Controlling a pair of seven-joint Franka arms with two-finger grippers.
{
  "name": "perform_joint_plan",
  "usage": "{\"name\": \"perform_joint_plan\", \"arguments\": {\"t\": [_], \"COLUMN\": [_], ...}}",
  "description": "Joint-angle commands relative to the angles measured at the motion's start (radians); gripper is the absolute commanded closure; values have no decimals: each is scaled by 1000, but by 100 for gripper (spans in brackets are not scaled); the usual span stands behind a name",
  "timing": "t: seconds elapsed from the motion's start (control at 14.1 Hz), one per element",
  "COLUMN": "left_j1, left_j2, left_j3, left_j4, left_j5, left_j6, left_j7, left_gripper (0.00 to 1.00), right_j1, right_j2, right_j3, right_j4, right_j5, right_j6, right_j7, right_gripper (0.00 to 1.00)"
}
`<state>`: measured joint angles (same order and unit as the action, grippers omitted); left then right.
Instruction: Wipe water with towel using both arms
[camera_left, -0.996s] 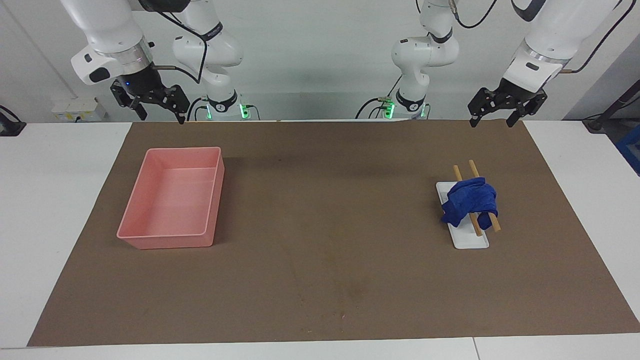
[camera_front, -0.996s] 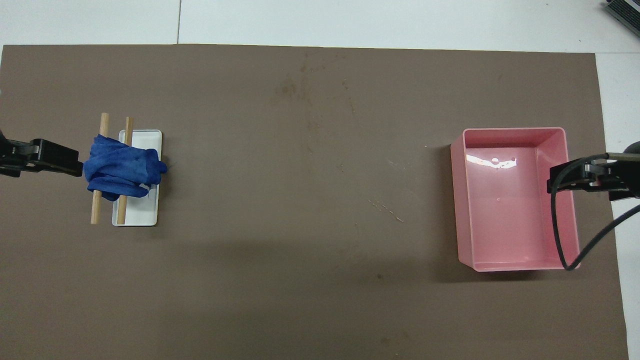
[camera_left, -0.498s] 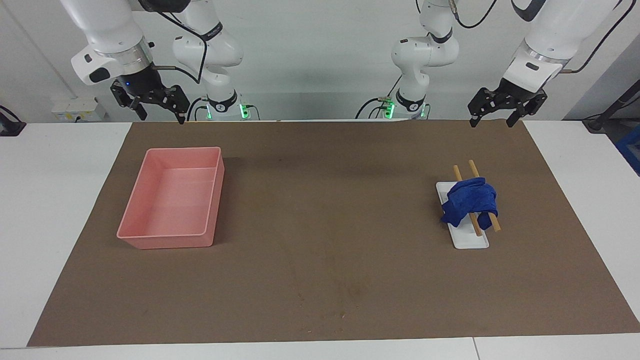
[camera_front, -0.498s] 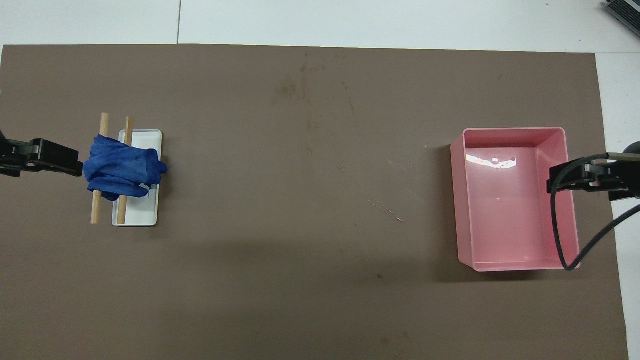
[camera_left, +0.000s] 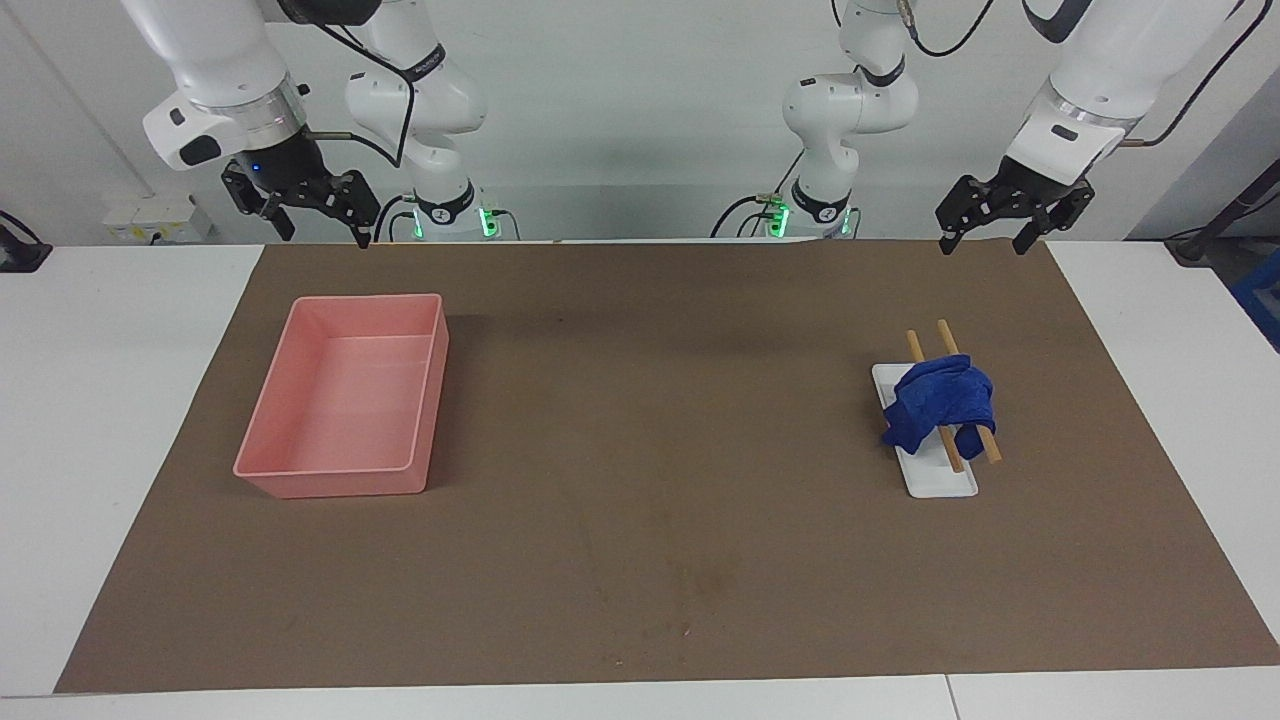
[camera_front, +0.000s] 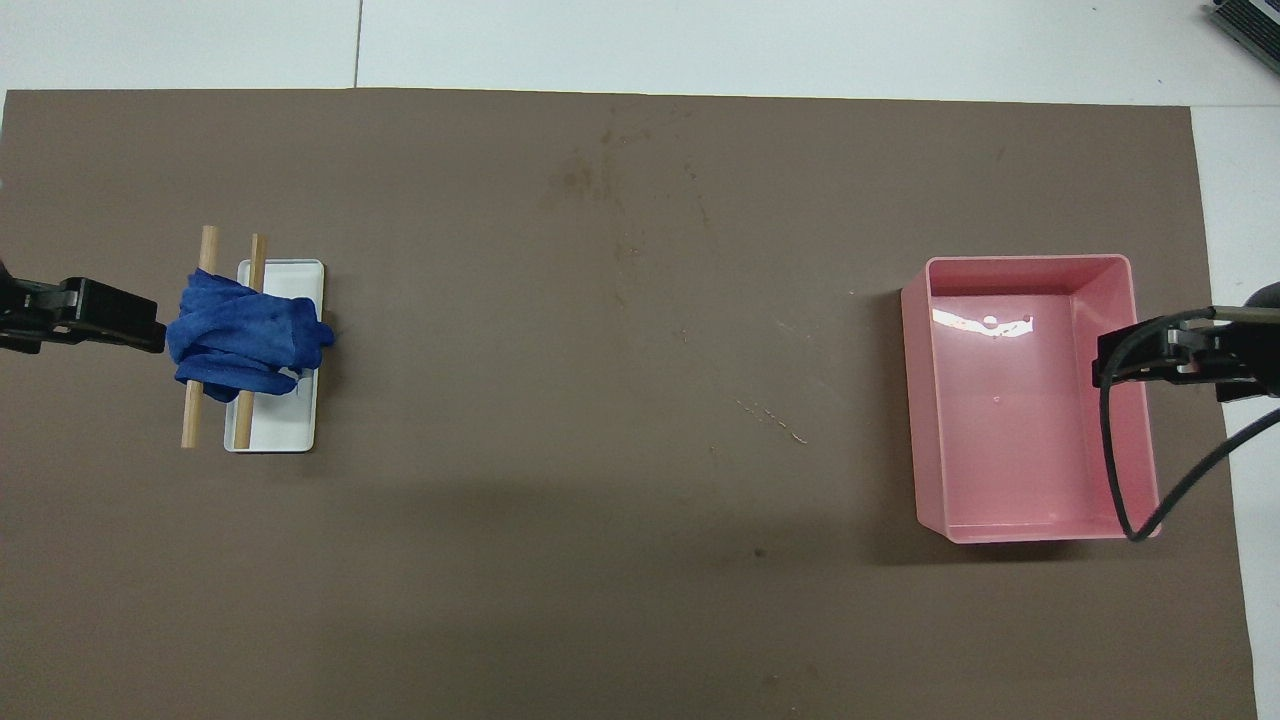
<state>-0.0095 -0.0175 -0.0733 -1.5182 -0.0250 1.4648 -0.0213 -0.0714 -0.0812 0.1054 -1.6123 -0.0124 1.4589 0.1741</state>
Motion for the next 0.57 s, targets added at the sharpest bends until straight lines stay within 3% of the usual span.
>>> {"name": "perform_joint_plan", "arguments": {"t": [0.0,0.5], "left_j1": [-4,-4], "left_j2": [-12,-13], "left_j3": [4,4], "left_j4": [-14,-20], "left_j5": [-1,-1], "left_j6": [17,17], "left_j7": [12,12], "left_gripper": [0,0], "right_j1": [-8,-10], "right_j2": [-20,-19], "right_j3": [2,2], "right_j4": [-25,-26], "right_j5": [22,22], "right_j6": [20,35], "right_j7": [-8,-7], "right_gripper": [0,0]}}
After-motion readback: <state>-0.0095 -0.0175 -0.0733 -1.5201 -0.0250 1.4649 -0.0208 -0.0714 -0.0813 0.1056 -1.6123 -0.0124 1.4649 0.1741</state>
